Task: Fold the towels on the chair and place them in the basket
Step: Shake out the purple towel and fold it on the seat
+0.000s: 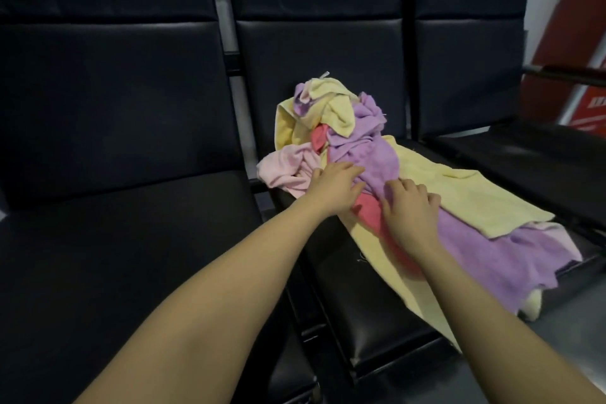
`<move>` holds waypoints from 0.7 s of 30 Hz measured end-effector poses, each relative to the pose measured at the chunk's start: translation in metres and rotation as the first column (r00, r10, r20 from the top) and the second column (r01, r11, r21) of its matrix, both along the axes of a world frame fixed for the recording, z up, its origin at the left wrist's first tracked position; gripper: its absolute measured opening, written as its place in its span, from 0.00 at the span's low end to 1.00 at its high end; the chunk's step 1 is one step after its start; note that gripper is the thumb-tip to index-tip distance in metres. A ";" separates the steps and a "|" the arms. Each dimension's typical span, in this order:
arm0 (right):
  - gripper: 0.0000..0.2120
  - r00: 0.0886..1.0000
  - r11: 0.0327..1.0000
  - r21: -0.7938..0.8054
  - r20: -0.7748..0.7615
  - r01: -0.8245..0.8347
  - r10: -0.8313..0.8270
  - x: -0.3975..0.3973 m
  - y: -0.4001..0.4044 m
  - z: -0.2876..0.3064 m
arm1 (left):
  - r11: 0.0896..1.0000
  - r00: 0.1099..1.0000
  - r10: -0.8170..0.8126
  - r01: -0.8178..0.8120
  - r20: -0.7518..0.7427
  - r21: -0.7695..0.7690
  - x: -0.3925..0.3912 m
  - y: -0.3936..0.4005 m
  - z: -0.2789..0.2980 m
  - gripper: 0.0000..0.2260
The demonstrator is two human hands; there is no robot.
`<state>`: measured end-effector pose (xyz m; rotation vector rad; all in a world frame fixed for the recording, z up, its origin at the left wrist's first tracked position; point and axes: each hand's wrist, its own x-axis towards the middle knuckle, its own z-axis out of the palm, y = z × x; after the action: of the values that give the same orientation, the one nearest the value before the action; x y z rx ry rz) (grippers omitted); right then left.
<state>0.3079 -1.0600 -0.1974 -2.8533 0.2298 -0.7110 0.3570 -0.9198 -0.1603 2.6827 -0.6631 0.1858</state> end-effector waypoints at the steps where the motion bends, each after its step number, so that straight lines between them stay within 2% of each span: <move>1: 0.12 1.000 1.000 0.025 0.017 -0.014 0.013 0.003 -0.003 -0.001 | 1.000 1.000 -0.014 0.014 -0.019 0.028 0.005 -0.004 -0.005 0.19; 3: 0.12 0.996 0.990 0.123 0.061 -0.075 0.068 0.005 -0.006 0.002 | 0.999 0.998 -0.040 0.041 -0.053 0.009 0.011 -0.011 -0.016 0.20; 7: 0.07 0.923 0.868 0.366 0.313 -0.335 0.224 -0.009 -0.007 0.014 | 0.967 0.992 -0.122 0.108 -0.045 -0.232 0.016 -0.007 -0.022 0.19; 9: 0.06 0.896 0.821 0.414 0.374 -0.393 0.241 -0.018 -0.006 0.015 | 0.925 0.984 -0.174 0.174 0.029 -0.337 0.013 0.001 -0.022 0.19; 12: 0.05 0.865 0.765 0.455 0.429 -0.456 0.261 -0.029 0.003 0.020 | 0.881 0.979 -0.167 0.203 0.120 -0.428 0.006 0.017 -0.025 0.13; 14: 0.05 0.840 0.729 0.457 0.449 -0.509 0.304 -0.036 0.012 0.025 | 0.841 0.981 -0.174 0.193 0.085 -0.505 -0.001 0.025 -0.025 0.08; 15: 0.05 0.826 0.721 0.441 0.453 -0.534 0.334 -0.039 0.016 0.026 | 0.821 0.980 -0.188 0.189 0.057 -0.539 -0.004 0.028 -0.023 0.08; 17: 0.07 0.799 0.693 0.427 0.461 -0.581 0.386 -0.045 0.022 0.027 | 0.813 0.972 -0.232 0.216 0.039 -0.541 -0.008 0.031 -0.019 0.11; 21: 0.05 0.776 0.608 0.488 0.463 -0.627 0.428 -0.054 0.026 0.027 | 0.866 0.974 -0.222 0.216 0.040 -0.452 -0.018 0.038 -0.021 0.20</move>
<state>0.2543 -1.0341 -0.1704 -1.9642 -0.3778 -0.7408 0.3393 -0.8814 -0.1818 2.1412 -0.8022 0.2297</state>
